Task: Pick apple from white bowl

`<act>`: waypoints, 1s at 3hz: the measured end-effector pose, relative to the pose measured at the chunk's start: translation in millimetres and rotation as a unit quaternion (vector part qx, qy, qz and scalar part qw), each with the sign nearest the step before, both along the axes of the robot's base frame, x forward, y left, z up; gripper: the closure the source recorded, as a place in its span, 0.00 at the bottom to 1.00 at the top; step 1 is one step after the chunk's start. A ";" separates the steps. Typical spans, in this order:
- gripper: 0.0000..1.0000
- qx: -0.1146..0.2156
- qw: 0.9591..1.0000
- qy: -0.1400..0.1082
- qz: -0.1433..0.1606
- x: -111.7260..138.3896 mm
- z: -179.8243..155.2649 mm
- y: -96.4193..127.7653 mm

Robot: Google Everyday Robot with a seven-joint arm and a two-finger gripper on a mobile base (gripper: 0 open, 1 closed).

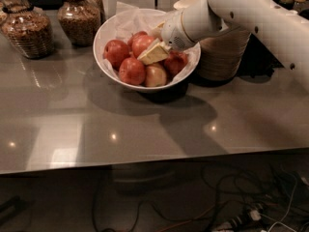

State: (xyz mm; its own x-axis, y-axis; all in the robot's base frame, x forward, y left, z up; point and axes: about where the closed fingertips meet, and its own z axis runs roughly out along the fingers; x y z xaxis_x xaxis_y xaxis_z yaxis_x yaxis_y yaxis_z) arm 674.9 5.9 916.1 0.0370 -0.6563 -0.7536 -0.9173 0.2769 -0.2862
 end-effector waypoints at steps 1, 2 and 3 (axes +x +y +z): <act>0.43 0.001 1.000 0.006 0.002 -0.6 -3.8 2.0; 0.62 0.003 1.000 0.009 0.002 -0.9 -4.4 2.6; 0.86 0.021 1.000 0.002 0.001 -2.0 -1.0 1.1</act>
Offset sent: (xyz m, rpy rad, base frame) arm -0.0015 0.0026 -0.0139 0.0269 0.0401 0.0002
